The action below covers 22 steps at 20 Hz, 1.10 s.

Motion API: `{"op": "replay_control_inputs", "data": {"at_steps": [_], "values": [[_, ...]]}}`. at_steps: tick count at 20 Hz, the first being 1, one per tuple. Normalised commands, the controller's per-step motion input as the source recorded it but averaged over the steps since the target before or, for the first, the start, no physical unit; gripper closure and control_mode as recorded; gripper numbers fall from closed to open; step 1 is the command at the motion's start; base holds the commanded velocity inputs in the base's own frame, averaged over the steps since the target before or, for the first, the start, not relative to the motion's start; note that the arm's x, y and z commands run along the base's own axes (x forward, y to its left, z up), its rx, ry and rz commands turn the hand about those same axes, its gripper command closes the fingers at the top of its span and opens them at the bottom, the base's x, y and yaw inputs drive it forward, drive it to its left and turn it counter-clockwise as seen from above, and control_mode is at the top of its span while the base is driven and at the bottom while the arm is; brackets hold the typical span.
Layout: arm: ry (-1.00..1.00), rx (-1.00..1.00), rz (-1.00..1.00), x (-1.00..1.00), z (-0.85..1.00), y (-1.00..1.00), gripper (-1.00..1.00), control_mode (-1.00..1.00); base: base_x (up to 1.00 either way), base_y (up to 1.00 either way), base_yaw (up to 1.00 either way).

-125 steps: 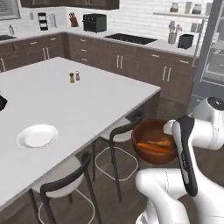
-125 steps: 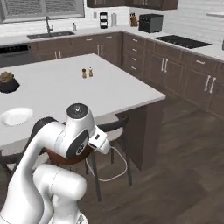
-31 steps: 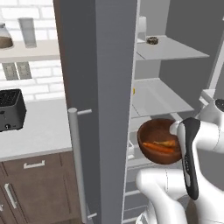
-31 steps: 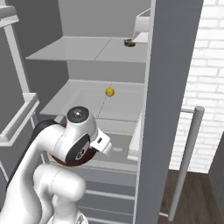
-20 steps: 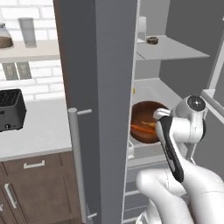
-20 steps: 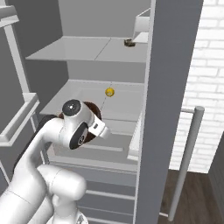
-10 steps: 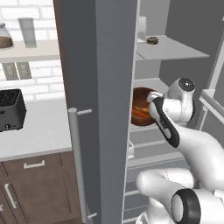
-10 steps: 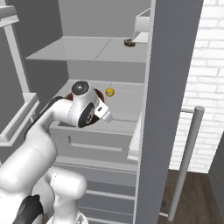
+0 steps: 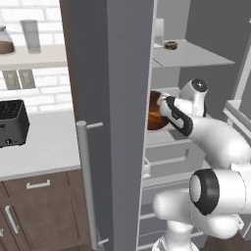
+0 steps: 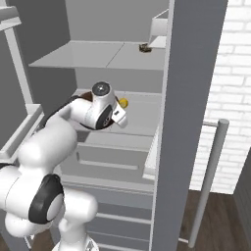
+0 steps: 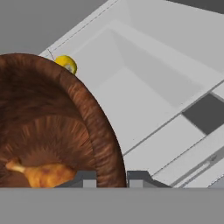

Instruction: Pick the chicken drumstick and carrot from their plates and place them in the bowl. Then put the bowl in the fridge.

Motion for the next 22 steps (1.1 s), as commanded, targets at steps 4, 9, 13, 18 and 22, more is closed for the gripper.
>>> {"op": "replay_control_inputs", "data": {"at_steps": [4, 9, 13, 18, 22], "values": [[0.00, 0.02, -0.01, 0.60, -0.25, 0.04, 1.00, -1.00, 0.00, 0.00, 0.00], [0.00, 0.00, -0.01, 0.27, -0.47, 0.09, 1.00, -1.00, 0.00, 0.00, 0.00], [0.00, 0.00, 0.00, 0.34, -0.27, 0.09, 1.00, -1.00, 0.00, 0.00, 0.00], [0.00, 0.00, 0.00, 0.38, -0.09, 0.06, 1.00, -1.00, 0.00, 0.00, 0.00], [0.00, 0.00, 0.00, 0.48, -0.01, 0.07, 1.00, -1.00, 0.00, 0.00, 0.00]]}}
